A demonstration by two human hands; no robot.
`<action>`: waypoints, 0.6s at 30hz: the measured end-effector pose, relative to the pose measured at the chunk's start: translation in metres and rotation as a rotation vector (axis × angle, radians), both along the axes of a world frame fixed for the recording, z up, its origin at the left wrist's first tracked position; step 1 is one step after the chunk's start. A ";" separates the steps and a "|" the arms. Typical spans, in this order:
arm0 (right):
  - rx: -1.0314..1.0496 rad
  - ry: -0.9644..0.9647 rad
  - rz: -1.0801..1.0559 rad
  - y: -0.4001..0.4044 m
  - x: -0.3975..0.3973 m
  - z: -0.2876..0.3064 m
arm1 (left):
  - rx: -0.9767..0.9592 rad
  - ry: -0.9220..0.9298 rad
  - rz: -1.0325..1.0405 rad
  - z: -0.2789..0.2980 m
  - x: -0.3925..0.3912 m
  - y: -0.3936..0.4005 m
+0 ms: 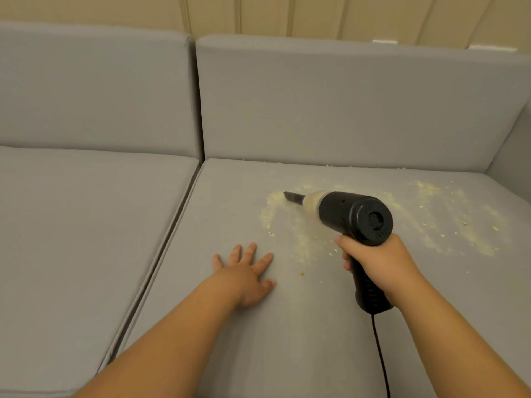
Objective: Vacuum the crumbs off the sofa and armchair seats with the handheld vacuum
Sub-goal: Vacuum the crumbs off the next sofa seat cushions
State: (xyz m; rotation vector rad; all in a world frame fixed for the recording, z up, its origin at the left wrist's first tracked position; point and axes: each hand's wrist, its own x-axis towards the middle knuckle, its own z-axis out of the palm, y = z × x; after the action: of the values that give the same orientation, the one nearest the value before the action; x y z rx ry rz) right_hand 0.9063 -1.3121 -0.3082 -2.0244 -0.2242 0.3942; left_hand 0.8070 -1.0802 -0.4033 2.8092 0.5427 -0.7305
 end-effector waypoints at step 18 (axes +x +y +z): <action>0.124 0.029 -0.111 0.053 0.031 -0.008 | 0.026 -0.012 -0.037 -0.006 0.005 0.007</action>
State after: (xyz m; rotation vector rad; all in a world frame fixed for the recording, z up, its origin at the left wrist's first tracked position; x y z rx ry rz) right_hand 0.9378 -1.2590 -0.3157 -1.8980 -0.1143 0.3315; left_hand 0.8119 -1.0729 -0.4094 2.8532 0.5034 -0.7182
